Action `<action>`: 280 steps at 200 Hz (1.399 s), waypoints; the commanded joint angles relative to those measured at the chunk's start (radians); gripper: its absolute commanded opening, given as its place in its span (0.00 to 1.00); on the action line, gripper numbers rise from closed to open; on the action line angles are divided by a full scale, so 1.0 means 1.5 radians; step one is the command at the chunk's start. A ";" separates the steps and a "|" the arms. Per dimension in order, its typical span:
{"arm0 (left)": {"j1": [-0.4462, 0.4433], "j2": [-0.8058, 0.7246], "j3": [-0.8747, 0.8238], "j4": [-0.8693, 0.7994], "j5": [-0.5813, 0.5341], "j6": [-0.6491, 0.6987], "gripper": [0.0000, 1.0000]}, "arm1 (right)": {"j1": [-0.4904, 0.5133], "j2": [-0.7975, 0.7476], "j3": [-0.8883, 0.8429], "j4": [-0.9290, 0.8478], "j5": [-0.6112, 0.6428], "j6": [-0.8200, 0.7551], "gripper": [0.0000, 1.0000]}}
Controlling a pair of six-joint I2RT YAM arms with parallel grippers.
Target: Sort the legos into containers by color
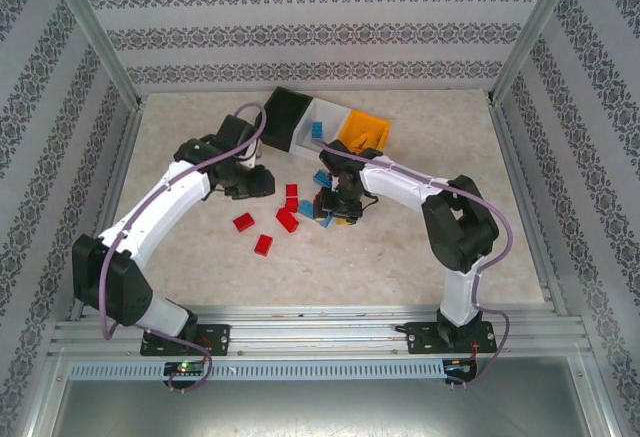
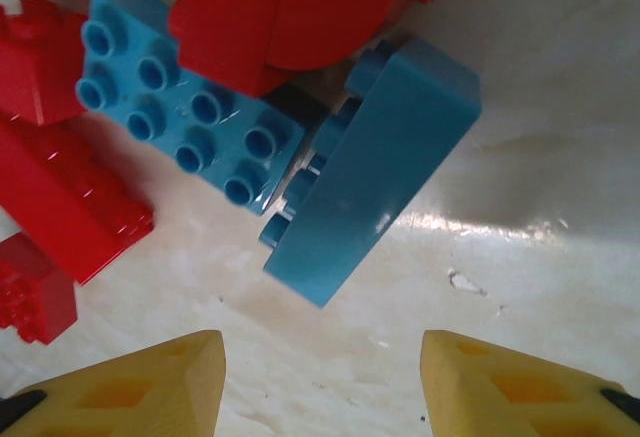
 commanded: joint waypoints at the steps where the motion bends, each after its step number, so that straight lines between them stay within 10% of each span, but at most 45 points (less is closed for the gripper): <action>1: 0.021 0.027 0.050 -0.033 0.025 0.022 0.28 | 0.009 0.024 0.022 -0.006 0.025 -0.007 0.53; 141: 0.032 0.158 0.168 -0.014 0.087 0.019 0.27 | -0.028 0.051 0.009 0.013 0.044 -0.004 0.31; 234: 0.013 0.296 0.267 0.063 0.132 -0.031 0.27 | -0.062 -0.147 -0.197 0.001 0.047 -0.012 0.24; 280: 0.005 0.493 0.492 0.088 0.167 -0.078 0.27 | -0.065 -0.242 -0.250 -0.007 0.041 0.003 0.24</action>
